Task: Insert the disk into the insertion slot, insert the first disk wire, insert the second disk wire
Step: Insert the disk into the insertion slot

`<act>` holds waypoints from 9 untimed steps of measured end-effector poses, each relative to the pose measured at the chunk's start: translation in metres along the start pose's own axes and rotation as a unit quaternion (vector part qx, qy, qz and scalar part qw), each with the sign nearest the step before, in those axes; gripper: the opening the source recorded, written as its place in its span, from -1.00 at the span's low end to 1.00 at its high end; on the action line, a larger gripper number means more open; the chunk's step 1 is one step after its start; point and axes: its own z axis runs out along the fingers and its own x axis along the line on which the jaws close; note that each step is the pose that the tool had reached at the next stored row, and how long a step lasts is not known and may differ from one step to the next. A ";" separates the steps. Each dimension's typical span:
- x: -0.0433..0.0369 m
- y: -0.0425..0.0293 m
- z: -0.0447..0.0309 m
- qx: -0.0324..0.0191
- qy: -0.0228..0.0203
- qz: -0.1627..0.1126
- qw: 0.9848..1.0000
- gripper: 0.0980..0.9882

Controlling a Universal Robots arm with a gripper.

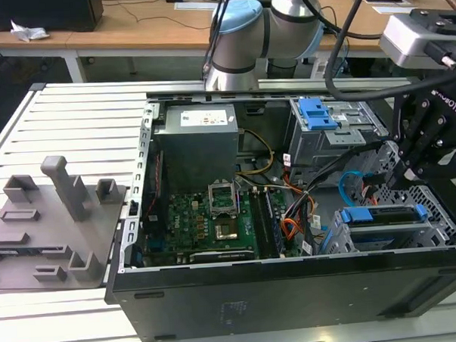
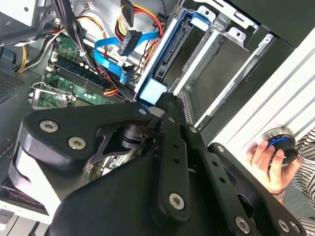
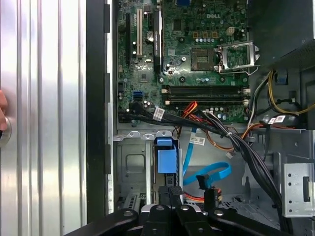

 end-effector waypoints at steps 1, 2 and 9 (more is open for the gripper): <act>0.0000 -0.0002 0.0030 0.000 0.000 0.000 1.000 -0.98; 0.0000 -0.0005 0.0059 0.000 0.000 0.000 1.000 -0.98; -0.0001 -0.0026 0.0186 0.000 0.000 0.000 1.000 -0.98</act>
